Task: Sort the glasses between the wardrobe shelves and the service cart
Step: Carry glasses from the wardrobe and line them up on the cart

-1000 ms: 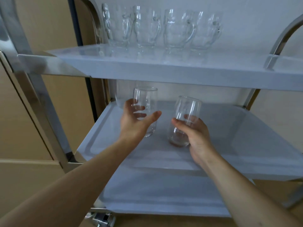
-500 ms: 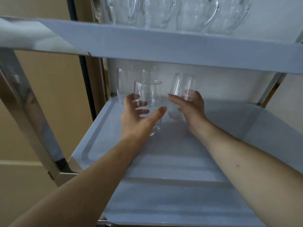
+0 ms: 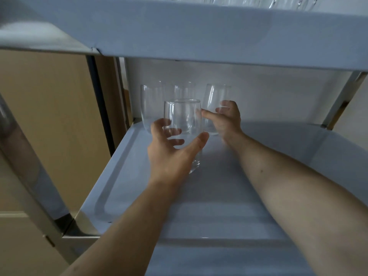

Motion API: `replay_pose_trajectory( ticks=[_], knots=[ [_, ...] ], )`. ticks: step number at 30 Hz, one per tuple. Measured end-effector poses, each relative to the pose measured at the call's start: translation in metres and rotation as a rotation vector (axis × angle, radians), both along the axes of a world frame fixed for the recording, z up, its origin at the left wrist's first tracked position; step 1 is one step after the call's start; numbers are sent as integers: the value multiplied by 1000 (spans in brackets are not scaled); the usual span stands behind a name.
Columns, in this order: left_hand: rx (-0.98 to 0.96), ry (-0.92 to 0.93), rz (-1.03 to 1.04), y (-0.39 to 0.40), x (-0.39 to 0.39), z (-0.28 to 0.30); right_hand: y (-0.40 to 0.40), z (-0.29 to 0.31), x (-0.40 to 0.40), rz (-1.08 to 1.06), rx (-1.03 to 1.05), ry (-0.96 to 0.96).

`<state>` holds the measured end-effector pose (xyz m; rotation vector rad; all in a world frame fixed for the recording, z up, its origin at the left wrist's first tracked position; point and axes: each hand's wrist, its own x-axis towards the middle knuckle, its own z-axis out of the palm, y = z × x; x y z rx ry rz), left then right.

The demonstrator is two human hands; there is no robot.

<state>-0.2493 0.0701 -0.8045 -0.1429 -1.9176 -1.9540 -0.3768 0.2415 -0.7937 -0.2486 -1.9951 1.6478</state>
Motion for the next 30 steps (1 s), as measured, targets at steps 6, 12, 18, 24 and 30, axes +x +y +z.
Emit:
replay_pose_trajectory(
  ticks=[6,12,18,24,30],
  knots=[
    [-2,-14,1,0,-1,1,-3,-4,-4,20,73,6],
    [4,-29,-6,0,0,2,3,-5,7,57,115,-54],
    [58,-63,-10,0,2,4,26,5,58,-63,164,-55],
    [19,-34,-47,3,9,8,4,35,118,311,-39,-36],
    [-35,24,-99,5,13,7,-33,48,143,595,-23,-64]
  ],
)
